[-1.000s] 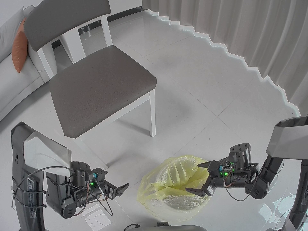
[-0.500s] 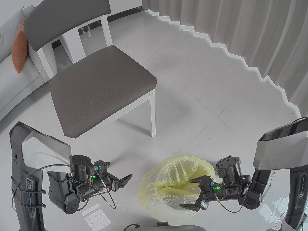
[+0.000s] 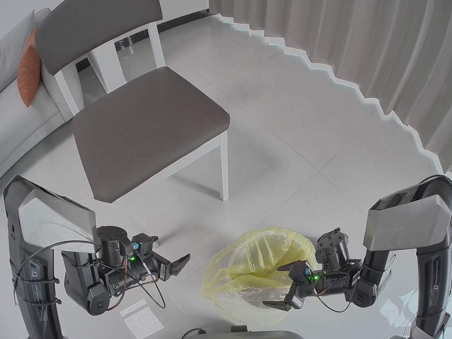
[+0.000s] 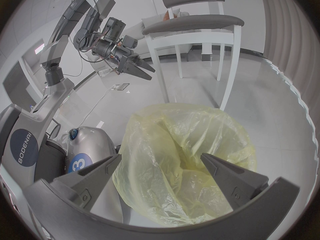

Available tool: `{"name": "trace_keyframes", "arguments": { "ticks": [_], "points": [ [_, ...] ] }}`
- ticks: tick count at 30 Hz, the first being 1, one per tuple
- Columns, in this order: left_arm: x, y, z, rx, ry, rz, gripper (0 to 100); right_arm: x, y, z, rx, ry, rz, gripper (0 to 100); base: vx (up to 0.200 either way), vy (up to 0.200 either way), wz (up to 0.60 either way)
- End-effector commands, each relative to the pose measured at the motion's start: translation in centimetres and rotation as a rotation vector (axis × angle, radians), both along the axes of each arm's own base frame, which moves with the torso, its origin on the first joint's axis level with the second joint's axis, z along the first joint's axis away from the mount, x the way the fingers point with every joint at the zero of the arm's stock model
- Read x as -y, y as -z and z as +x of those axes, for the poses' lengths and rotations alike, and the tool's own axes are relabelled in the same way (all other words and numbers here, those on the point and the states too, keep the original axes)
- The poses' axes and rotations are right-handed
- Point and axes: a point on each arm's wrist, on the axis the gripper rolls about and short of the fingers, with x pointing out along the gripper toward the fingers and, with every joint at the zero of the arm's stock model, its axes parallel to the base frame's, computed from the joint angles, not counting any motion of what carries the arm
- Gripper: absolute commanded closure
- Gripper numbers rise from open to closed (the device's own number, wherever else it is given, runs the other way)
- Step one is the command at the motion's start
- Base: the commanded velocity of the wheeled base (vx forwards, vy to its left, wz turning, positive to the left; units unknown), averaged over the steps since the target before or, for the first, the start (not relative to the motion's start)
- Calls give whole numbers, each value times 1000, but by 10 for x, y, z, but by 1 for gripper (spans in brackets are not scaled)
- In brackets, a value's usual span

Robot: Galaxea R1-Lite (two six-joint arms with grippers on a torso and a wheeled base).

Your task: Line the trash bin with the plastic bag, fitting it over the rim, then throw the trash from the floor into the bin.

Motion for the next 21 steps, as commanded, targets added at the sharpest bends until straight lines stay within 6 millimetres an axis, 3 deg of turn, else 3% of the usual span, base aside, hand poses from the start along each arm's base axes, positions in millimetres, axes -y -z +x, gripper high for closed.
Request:
{"name": "trace_keyframes", "arguments": {
  "ticks": [1,2,21],
  "points": [
    [0,-3,-1,16,-1,-6,0,0,7,-1,-18,-2,-11,0,0,0,0],
    [0,-3,-1,16,-1,-6,0,0,8,-1,-22,-4,-13,100,0,0,0],
    [2,-3,-5,11,8,-1,0,-5,11,-41,-77,-92,-48,100,0,0,0]
  ]
}}
